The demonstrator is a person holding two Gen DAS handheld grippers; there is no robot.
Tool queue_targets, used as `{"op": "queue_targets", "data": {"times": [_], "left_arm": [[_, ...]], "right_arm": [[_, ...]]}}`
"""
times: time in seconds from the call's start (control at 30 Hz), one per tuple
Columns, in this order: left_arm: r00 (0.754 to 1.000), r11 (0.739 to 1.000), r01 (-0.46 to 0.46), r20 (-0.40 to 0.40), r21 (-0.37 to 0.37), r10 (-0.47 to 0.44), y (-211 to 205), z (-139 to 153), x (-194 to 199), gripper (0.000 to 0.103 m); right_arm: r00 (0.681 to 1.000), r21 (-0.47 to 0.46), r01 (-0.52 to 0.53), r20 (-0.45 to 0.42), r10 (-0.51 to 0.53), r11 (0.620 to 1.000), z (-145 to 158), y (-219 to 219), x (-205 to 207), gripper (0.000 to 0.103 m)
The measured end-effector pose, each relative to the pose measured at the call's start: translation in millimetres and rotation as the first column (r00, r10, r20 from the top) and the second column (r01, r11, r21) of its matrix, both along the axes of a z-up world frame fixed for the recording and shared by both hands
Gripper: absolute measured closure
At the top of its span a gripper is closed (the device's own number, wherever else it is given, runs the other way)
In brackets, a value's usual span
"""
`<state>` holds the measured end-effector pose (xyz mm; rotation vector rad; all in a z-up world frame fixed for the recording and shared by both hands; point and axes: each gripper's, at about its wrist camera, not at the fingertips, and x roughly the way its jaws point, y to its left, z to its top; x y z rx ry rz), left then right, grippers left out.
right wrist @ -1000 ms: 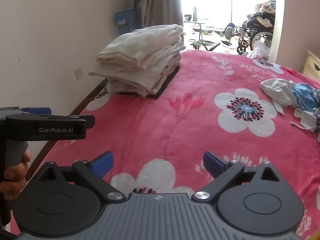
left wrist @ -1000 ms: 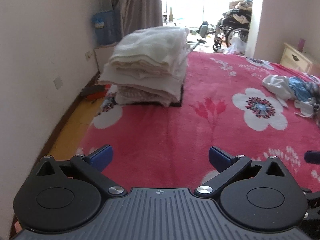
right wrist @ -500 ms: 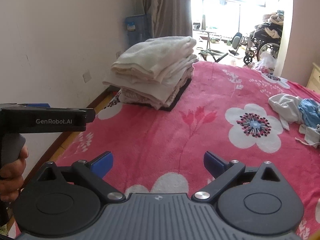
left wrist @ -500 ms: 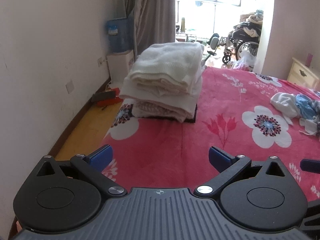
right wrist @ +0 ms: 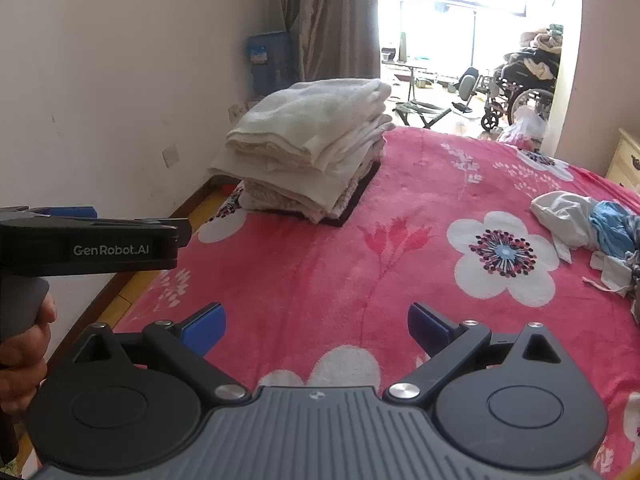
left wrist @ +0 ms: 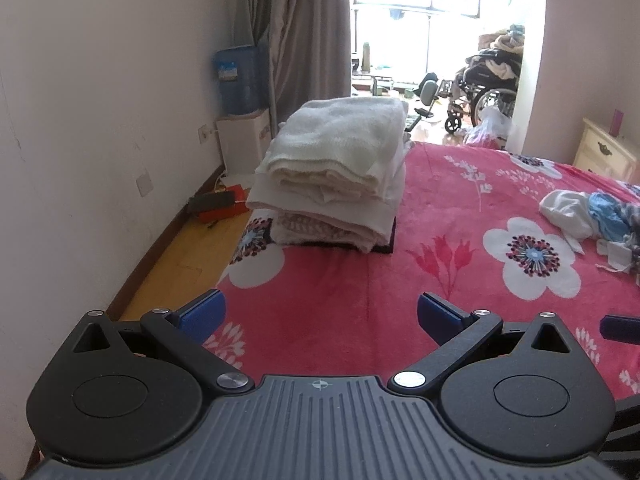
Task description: Fold clothes
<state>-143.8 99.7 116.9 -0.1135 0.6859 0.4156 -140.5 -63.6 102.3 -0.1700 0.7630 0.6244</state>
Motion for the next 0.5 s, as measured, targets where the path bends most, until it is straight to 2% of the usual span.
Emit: {"op": "queue_targets", "data": {"times": [0.5], "left_arm": [[0.999,1.0,-0.015,-0.036,-0.018,0.015,0.7,-5.2,2.6,0.0]], "right_arm": [[1.0,-0.017,0.026,-0.006,-0.026,1.0,-4.3,0.0,1.4,0.003]]}}
